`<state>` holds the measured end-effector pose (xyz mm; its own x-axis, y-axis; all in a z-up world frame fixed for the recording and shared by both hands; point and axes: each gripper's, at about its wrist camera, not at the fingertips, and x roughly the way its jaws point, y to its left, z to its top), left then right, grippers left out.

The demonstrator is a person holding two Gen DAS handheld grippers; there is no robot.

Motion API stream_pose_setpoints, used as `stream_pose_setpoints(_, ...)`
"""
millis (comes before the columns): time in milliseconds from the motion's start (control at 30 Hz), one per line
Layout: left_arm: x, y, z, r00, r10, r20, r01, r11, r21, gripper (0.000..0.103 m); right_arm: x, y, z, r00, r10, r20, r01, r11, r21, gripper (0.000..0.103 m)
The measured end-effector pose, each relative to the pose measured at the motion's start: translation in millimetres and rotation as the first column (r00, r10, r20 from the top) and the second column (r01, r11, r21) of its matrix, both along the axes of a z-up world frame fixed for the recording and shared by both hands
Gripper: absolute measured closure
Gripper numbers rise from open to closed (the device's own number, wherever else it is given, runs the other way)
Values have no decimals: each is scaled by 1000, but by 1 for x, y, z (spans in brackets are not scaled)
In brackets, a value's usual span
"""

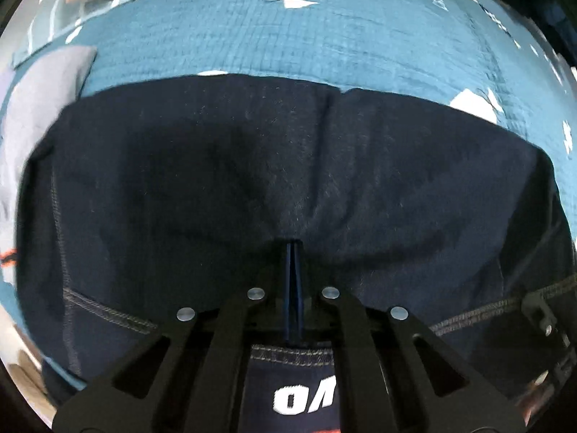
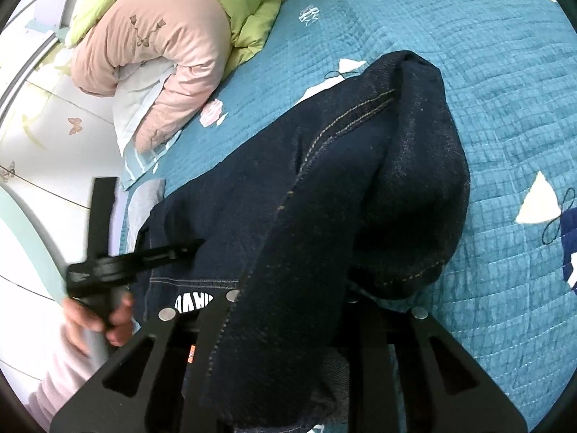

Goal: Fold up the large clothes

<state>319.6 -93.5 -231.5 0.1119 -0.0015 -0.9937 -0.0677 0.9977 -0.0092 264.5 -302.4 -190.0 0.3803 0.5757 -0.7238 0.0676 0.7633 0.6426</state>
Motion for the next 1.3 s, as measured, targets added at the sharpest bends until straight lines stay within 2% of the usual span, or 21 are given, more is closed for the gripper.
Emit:
stream_pose_setpoints(67,1,-4,5,999,32,-4,-31,999,25,99,-1,0,-2,1000,-4,-11,4,1000,-5,83)
stream_pose_setpoints(133,-11,-16,12,1000,-28,-2,28,997,77,99,-2,-2,-5,1000,-12,-23,13,1000,1,83)
stream_pose_setpoints(233,-51,-18,18,998,-59,11,58,997,45,100,-3,-2,-5,1000,-12,-23,11,1000,-7,82)
stream_pose_setpoints(267,-68,-14,21,998,-49,43,47,998,32,100,-3,-1,-5,1000,-7,-23,7,1000,-13,82)
stream_pose_setpoints(333,-99,-4,22,999,11,42,-11,1000,-9,100,-3,1,-5,1000,-5,-25,4,1000,-30,82)
stream_pose_setpoints(367,-109,-3,23,999,8,53,-7,1000,-7,99,-3,2,-4,1000,-5,-26,5,999,-33,81)
stream_pose_setpoints(433,-134,-2,13,1000,-11,-12,10,1000,-16,100,-4,2,-4,1000,-5,-27,4,999,-35,81)
stream_pose_setpoints(500,-156,-5,16,997,-69,36,69,998,3,100,-5,2,-5,999,-8,-31,7,999,-38,81)
stream_pose_setpoints(567,-167,-10,22,993,-112,44,111,993,26,100,-6,2,-5,999,-12,-34,11,999,-39,81)
stream_pose_setpoints(667,-155,-11,38,995,-96,27,96,995,1,98,-6,2,-5,999,-14,-35,13,999,-38,81)
stream_pose_setpoints(700,-139,-13,50,994,-89,61,93,994,-57,99,-6,2,-6,999,-15,-37,13,999,-36,81)
stream_pose_setpoints(733,-129,-17,58,990,-100,96,107,991,-76,98,-6,2,-6,999,-15,-38,13,999,-35,81)
stream_pose_setpoints(800,-83,-27,75,978,-110,179,115,993,-18,98,-5,2,-7,999,-12,-39,11,999,-32,80)
stream_pose_setpoints(833,-61,-29,77,976,-106,191,114,993,-32,98,-4,2,-7,999,-10,-40,9,999,-34,80)
stream_pose_setpoints(933,5,-32,68,988,-57,146,71,993,-91,96,-3,1,-8,999,-4,-40,3,999,-35,80)
stream_pose_setpoints(967,29,-31,61,991,-41,128,51,996,-78,96,-3,1,-9,999,-3,-44,2,999,-33,80)
stream_pose_setpoints(1033,65,-37,41,996,-28,87,29,1000,-6,96,-1,1,-10,999,4,-49,-6,999,-32,80)
stream_pose_setpoints(1100,72,-17,10,1000,-5,27,4,999,38,97,0,1,-10,999,10,-44,-11,999,-36,80)
stream_pose_setpoints(1133,62,-17,4,999,16,31,-17,999,35,97,0,2,-10,999,10,-44,-11,999,-37,80)
stream_pose_setpoints(1200,52,-18,7,995,26,92,-31,998,49,98,1,2,-10,999,10,-47,-12,999,-34,80)
stream_pose_setpoints(1300,22,-27,12,988,-47,146,33,995,94,101,1,3,-10,999,8,-51,-10,999,-31,80)
